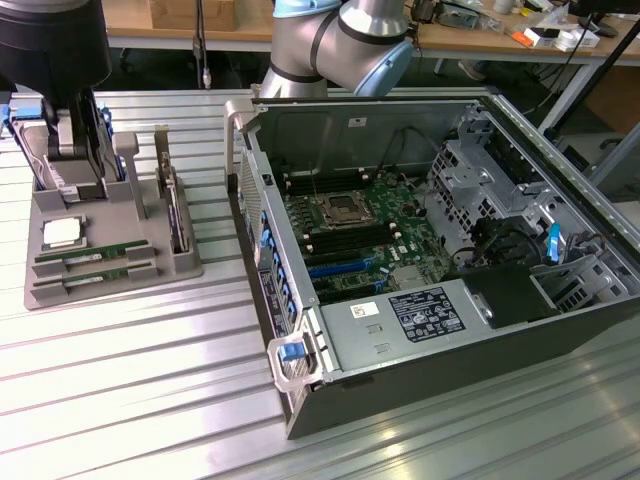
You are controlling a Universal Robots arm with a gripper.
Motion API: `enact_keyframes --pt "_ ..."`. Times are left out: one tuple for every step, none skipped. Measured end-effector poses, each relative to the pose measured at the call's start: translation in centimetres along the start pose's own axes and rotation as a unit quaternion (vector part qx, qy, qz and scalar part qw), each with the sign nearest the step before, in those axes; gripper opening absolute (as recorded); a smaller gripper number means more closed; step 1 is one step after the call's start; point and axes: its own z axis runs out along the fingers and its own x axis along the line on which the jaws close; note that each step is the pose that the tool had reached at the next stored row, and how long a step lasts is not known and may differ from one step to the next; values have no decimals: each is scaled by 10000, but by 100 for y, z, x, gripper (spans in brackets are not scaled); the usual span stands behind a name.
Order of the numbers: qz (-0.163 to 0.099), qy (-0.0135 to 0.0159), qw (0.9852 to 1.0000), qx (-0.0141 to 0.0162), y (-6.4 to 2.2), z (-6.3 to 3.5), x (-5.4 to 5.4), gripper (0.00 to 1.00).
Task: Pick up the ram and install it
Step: 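Pick up the ram and move it above insertion slot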
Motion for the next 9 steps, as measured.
enact_keyframes --pt "0 0 10000 0 -1 17 0 36" --pt "0 0 10000 0 -1 34 1 36" --pt "0 0 10000 1 -2 46 1 36" --pt "0 0 10000 0 -2 56 1 36" --pt "0 0 10000 0 -3 63 1 36" --pt "0 0 10000 0 -3 72 2 36" --pt "0 0 10000 0 -4 79 2 36" --pt "0 0 10000 0 -4 89 2 36" --pt "0 0 10000 0 -4 96 2 36"
